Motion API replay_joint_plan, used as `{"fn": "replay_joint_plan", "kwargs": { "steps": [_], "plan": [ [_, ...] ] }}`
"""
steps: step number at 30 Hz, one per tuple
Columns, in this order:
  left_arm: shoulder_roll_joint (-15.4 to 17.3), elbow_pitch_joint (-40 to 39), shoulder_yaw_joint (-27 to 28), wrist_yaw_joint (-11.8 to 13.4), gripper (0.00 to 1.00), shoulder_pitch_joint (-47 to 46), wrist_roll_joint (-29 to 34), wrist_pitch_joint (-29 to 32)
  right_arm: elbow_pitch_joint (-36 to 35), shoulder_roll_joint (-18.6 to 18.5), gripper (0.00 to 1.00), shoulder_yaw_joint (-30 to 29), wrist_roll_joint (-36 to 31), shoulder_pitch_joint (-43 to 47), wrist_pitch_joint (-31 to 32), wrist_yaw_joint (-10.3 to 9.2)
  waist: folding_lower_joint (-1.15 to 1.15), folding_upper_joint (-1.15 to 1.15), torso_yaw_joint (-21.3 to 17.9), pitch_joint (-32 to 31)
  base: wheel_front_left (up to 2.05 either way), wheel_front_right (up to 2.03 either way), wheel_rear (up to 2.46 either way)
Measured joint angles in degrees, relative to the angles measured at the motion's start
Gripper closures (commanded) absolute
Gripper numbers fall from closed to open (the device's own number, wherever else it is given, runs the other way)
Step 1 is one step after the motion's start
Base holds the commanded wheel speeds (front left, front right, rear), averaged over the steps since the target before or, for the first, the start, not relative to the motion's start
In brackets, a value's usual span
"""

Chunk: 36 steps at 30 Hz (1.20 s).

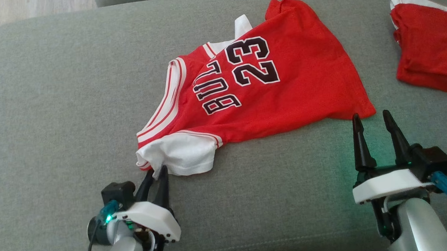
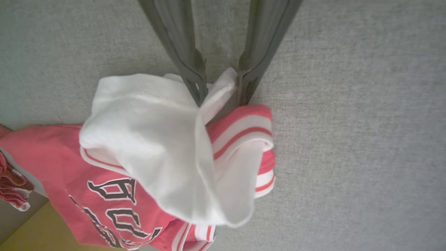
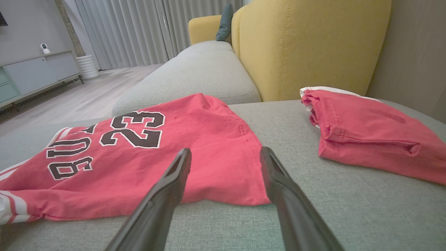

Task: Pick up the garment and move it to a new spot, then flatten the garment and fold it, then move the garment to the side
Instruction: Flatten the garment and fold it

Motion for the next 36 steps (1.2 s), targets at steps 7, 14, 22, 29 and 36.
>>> {"fn": "replay_joint_plan", "kwargs": {
  "steps": [7, 14, 22, 29, 36],
  "plan": [
    [0.0, -1.6, -0.9, 0.8, 0.78, 0.8, -0.6, 0.6, 0.3, 0.0, 0.0, 0.0, 0.0, -0.1, -0.4, 0.0, 0.0, 0.0, 0.3, -0.2, 0.0, 0.0, 0.0],
    [0.2, -7.1, -1.0, 0.9, 1.0, 2.8, -0.6, 0.5, 1.2, 0.0, 0.0, -0.4, 0.4, -0.2, -0.5, 0.0, 0.0, 0.0, 0.5, -0.9, 0.0, 0.0, 0.0],
    [1.3, -17.6, 1.9, 3.5, 1.0, 6.5, -1.0, 0.0, 5.4, 0.0, 0.0, -5.9, -1.7, -0.2, 3.0, 0.0, 0.0, 0.0, 2.4, -2.1, 0.0, 0.0, 0.0],
    [2.6, -22.6, 5.0, 5.7, 1.0, 9.1, -1.6, -0.5, 10.7, 0.0, 0.0, -9.8, -3.5, -4.0, 6.7, 0.0, 0.0, 0.0, 4.8, -2.3, 0.0, 0.0, 0.0],
    [2.6, -22.8, 4.8, 5.9, 1.0, 9.5, -2.1, -0.5, 16.7, 0.0, 0.0, -8.8, -3.5, -5.1, 9.6, 0.0, 0.0, 0.0, 6.8, -2.1, 0.0, 0.0, 0.0]
  ]
}}
